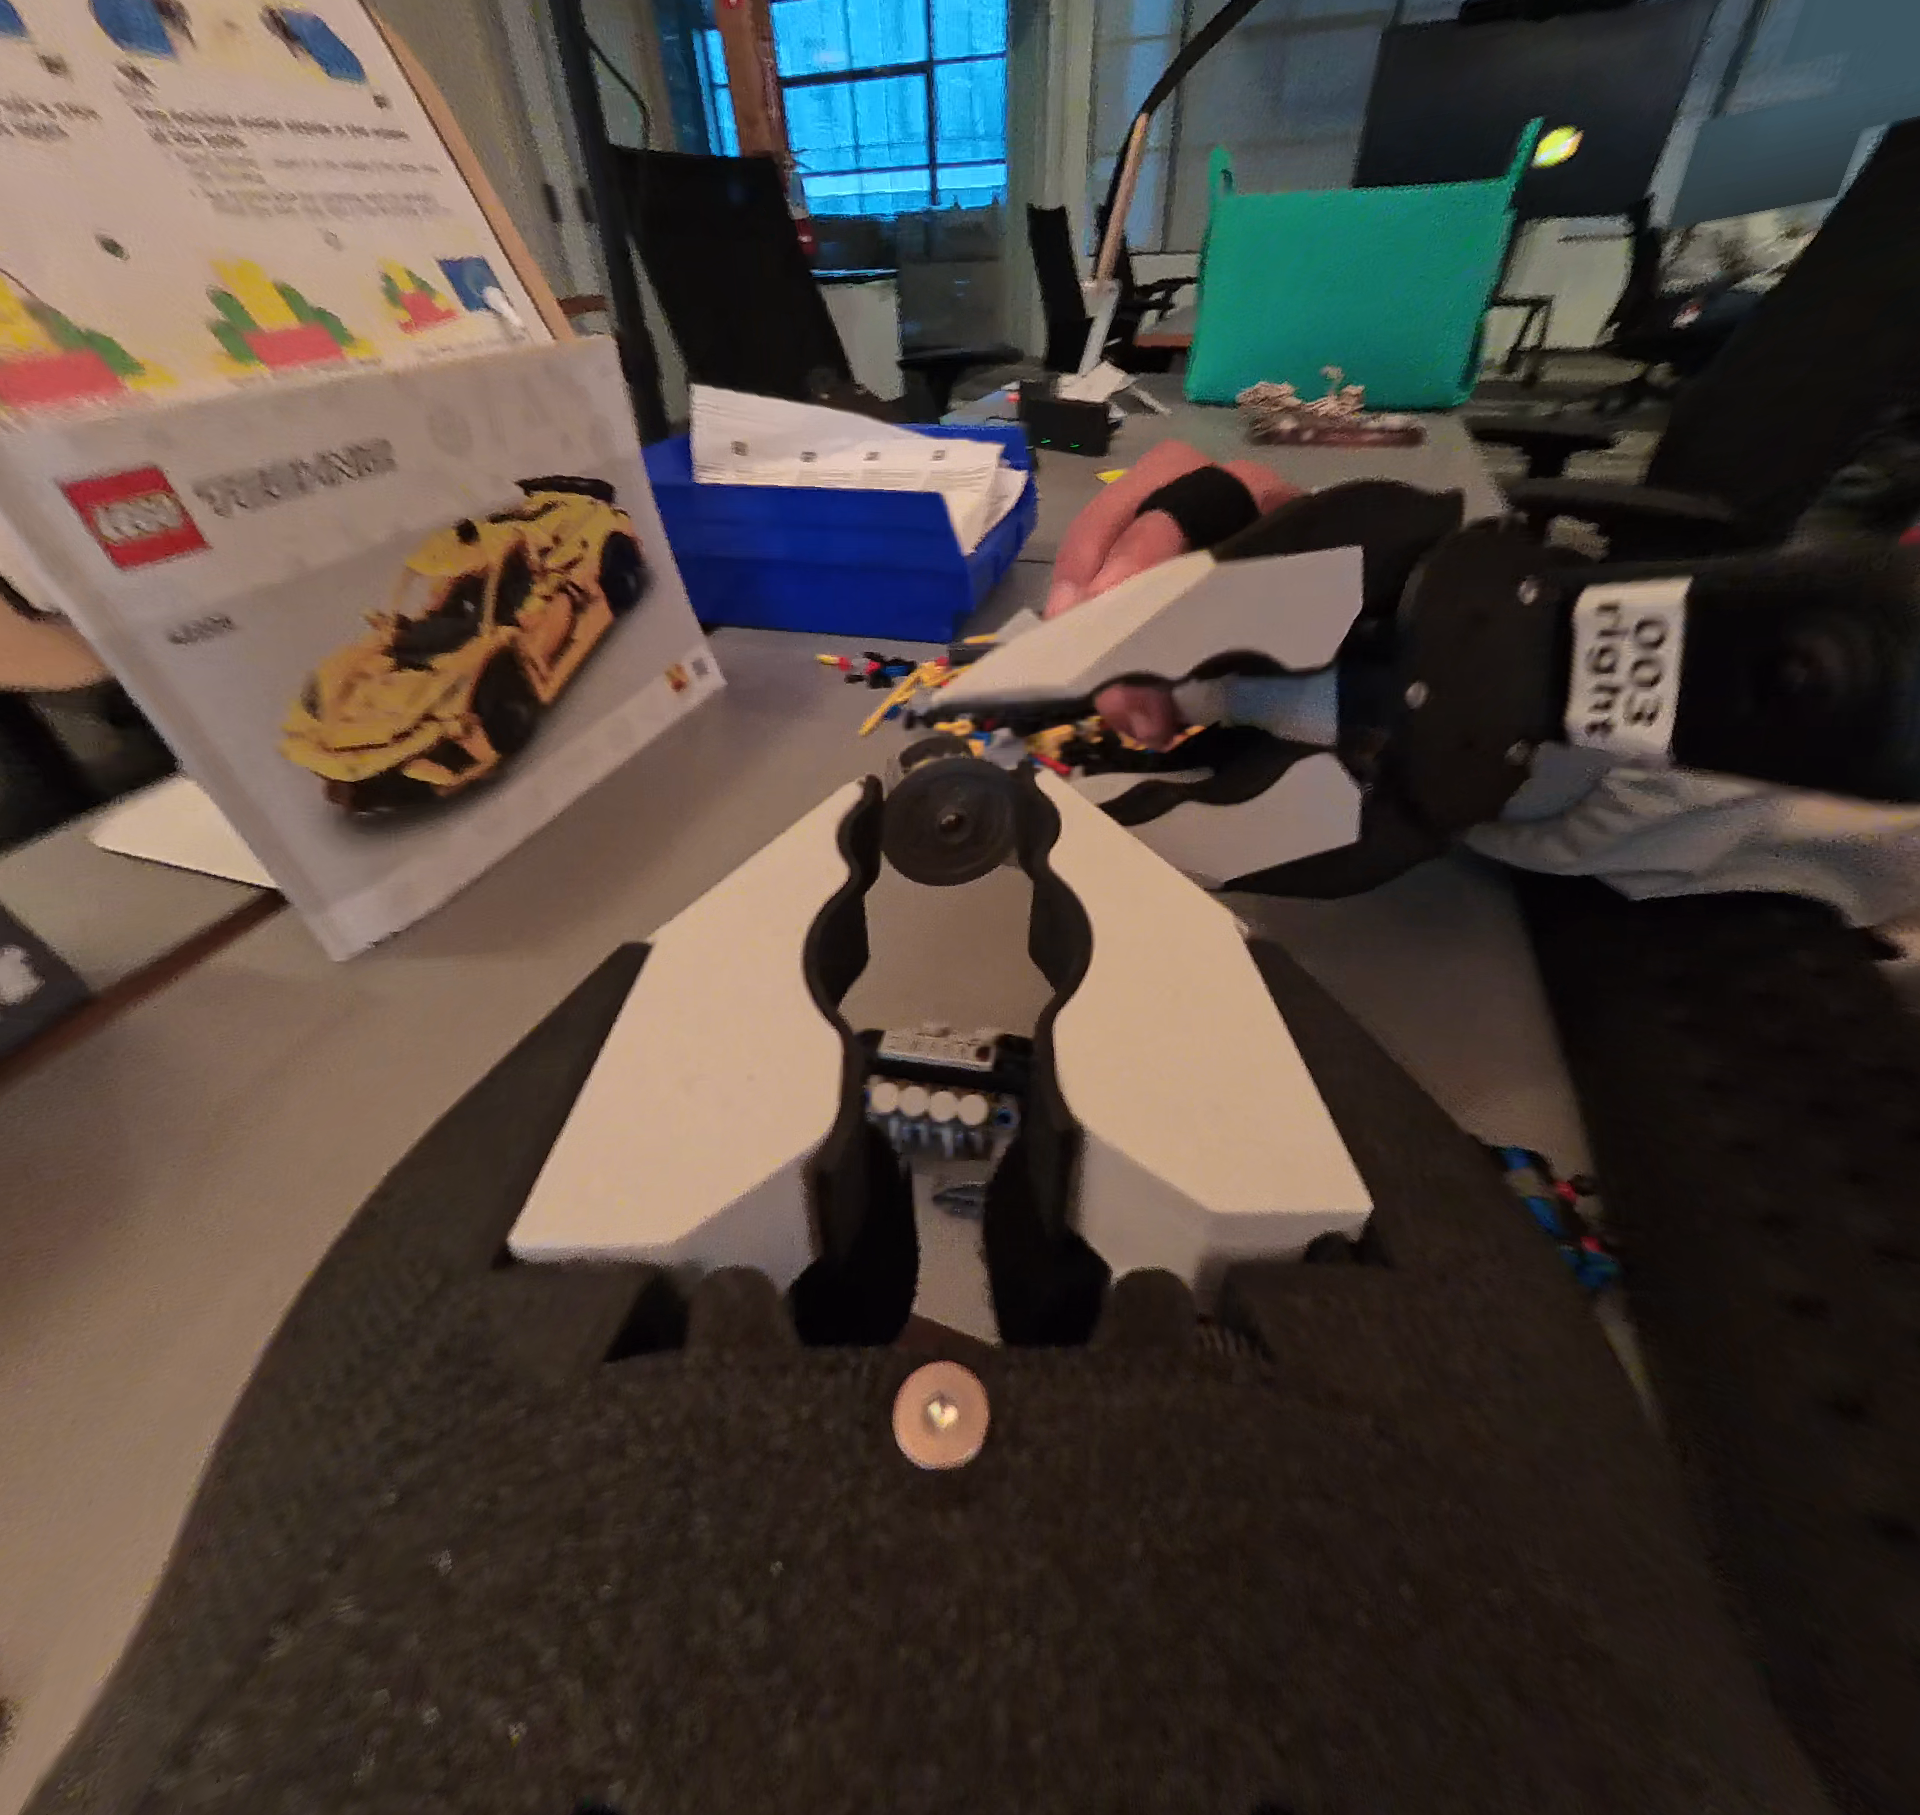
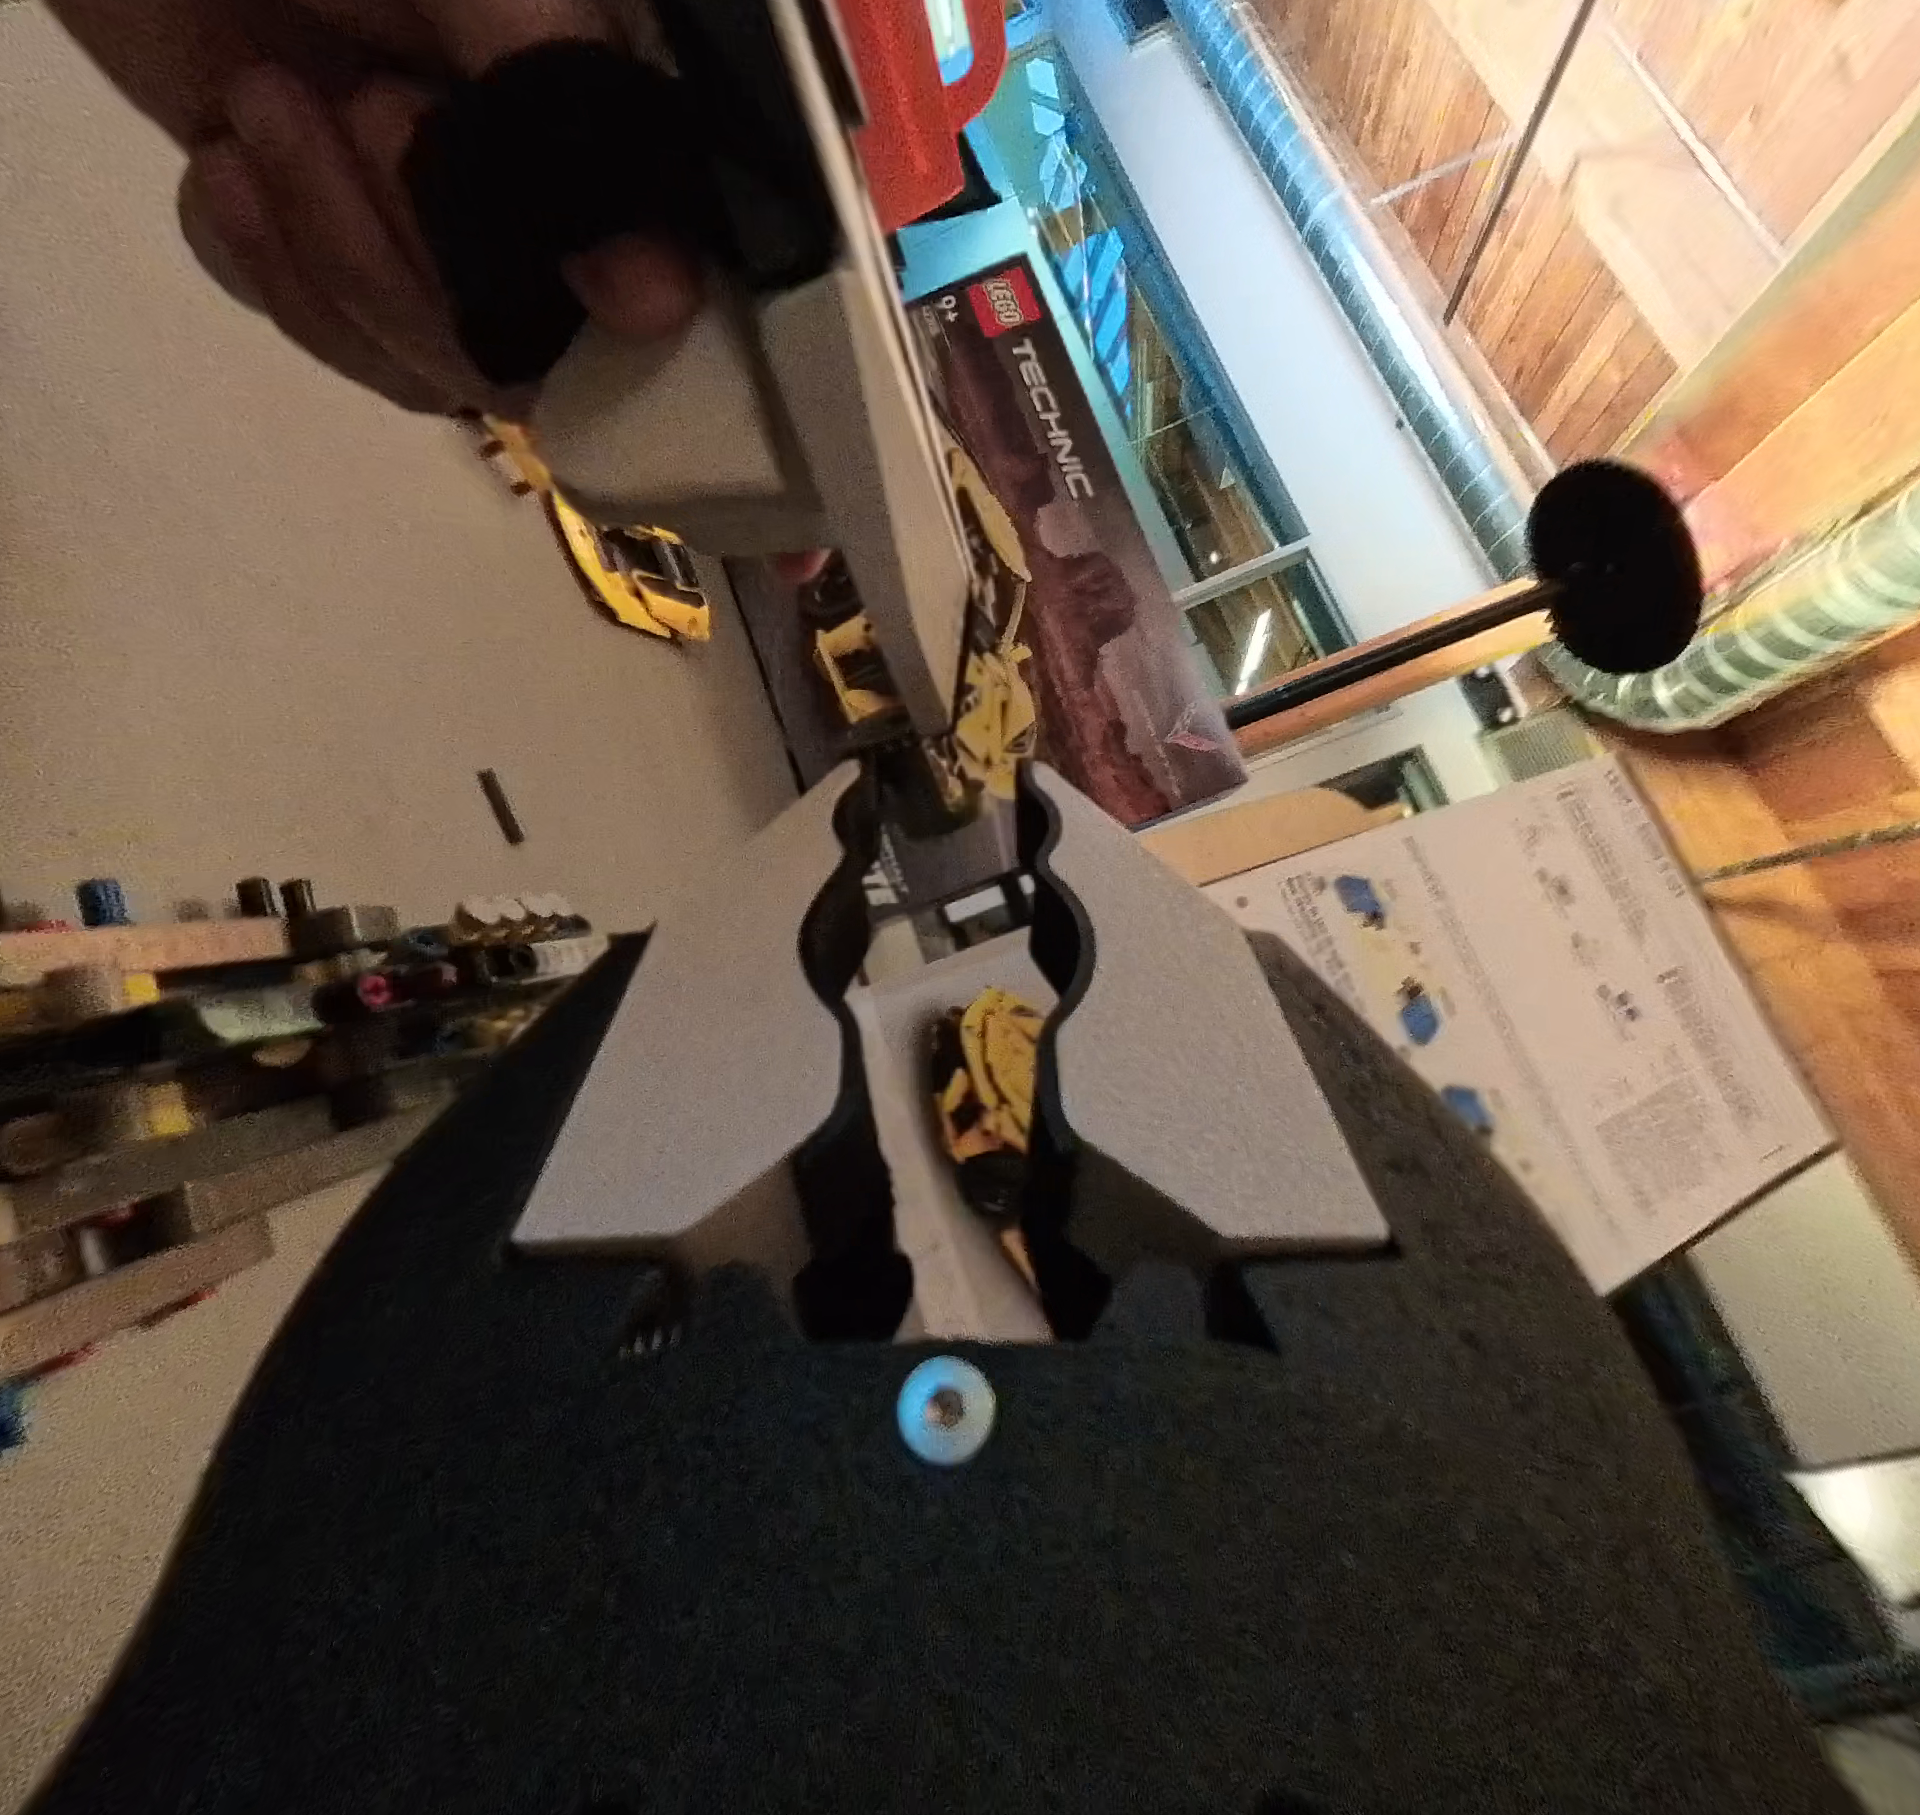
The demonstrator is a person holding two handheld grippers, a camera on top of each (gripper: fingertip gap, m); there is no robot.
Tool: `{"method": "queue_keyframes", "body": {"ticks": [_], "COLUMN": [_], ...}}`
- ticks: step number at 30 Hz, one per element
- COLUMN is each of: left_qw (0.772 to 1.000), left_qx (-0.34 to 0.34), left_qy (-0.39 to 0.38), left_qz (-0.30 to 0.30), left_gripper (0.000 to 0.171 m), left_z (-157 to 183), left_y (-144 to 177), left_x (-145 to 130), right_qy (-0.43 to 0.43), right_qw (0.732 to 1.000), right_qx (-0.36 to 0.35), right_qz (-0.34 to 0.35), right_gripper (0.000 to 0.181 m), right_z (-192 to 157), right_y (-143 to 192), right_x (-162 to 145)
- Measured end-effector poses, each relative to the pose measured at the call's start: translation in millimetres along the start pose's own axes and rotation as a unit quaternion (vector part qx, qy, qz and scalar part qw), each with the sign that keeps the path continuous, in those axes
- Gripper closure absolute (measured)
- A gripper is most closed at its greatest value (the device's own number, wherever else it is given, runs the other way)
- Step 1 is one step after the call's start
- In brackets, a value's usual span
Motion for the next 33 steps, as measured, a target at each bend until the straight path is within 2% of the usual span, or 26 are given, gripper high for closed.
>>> {"method": "queue_keyframes", "body": {"ticks": [3, 5, 6, 7, 8, 9, 10, 11, 12, 16, 21, 24, 26, 31, 33], "left_qw": [0.998, 0.997, 0.996, 0.995, 0.993, 0.991, 0.99, 0.99, 0.99, 0.989, 0.985, 0.979, 0.98, 0.978, 0.979], "left_qx": [0.038, 0.039, 0.038, 0.041, 0.047, 0.054, 0.058, 0.059, 0.058, 0.059, 0.063, 0.07, 0.056, 0.063, 0.063], "left_qy": [-0.052, -0.07, -0.079, -0.09, -0.104, -0.115, -0.121, -0.123, -0.124, -0.13, -0.152, -0.189, -0.187, -0.201, -0.193], "left_qz": [-0.001, 0.009, 0.022, 0.032, 0.036, 0.037, 0.036, 0.036, 0.038, 0.043, 0.045, 0.025, 0.026, -0.005, -0.004], "left_gripper": [0.146, 0.146, 0.146, 0.146, 0.146, 0.146, 0.146, 0.146, 0.146, 0.146, 0.146, 0.146, 0.146, 0.146, 0.146], "left_z": [-0.8, 1.5, 3.3, 4.5, 5.4, 5.8, 5.9, 5.7, 5.4, 2.5, -0.2, 5.5, 11.2, 10.2, 6.5], "left_y": [1.7, 2.6, 3.6, 4.8, 5.6, 6.1, 6.3, 6.7, 7.5, 10.0, 11.3, 6.1, 4.3, -1.6, 0.6], "left_x": [-0.8, 0.5, 2.2, 3.8, 4.5, 4.6, 4.6, 4.7, 5.0, 4.1, 0.2, -4.0, -3.1, -11.2, -10.8], "right_qy": [-0.158, -0.294, -0.355, -0.415, -0.472, -0.522, -0.561, -0.582, -0.588, -0.601, -0.621, -0.618, -0.602, -0.531, -0.525], "right_qw": [0.984, 0.944, 0.914, 0.874, 0.825, 0.776, 0.738, 0.714, 0.704, 0.692, 0.653, 0.65, 0.665, 0.748, 0.758], "right_qx": [0.079, 0.148, 0.192, 0.246, 0.303, 0.345, 0.366, 0.382, 0.392, 0.393, 0.425, 0.436, 0.439, 0.398, 0.385], "right_qz": [0.004, 0.027, 0.039, 0.051, 0.069, 0.084, 0.078, 0.072, 0.072, 0.072, 0.081, 0.076, 0.06, 0.02, 0.032], "right_gripper": [0.13, 0.122, 0.12, 0.127, 0.128, 0.119, 0.123, 0.133, 0.135, 0.144, 0.143, 0.148, 0.15, 0.159, 0.159], "right_z": [9.2, 19.4, 21.9, 21.6, 20.4, 21.6, 22.6, 22.2, 22.0, 23.0, 16.5, 11.8, 5.4, 2.6, 5.3], "right_y": [-0.1, 1.0, 0.7, 0.6, 0.9, 0.4, -1.8, -3.1, -3.7, -5.7, -7.6, -9.5, -11.0, -13.6, -12.2], "right_x": [-5.9, -10.5, -14.5, -18.1, -20.7, -22.6, -27.8, -32.6, -35.6, -38.1, -29.2, -24.1, -23.1, -23.9, -22.4]}}
Point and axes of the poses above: each gripper's, where its closed fingertips meet, y back along the fingers, x out of its top, z = x × y across the jaws, the point moved 5 cm from there along y, back along the fingers, and after that the axes turned 12 degrees about -z, right-handed, at the moved point
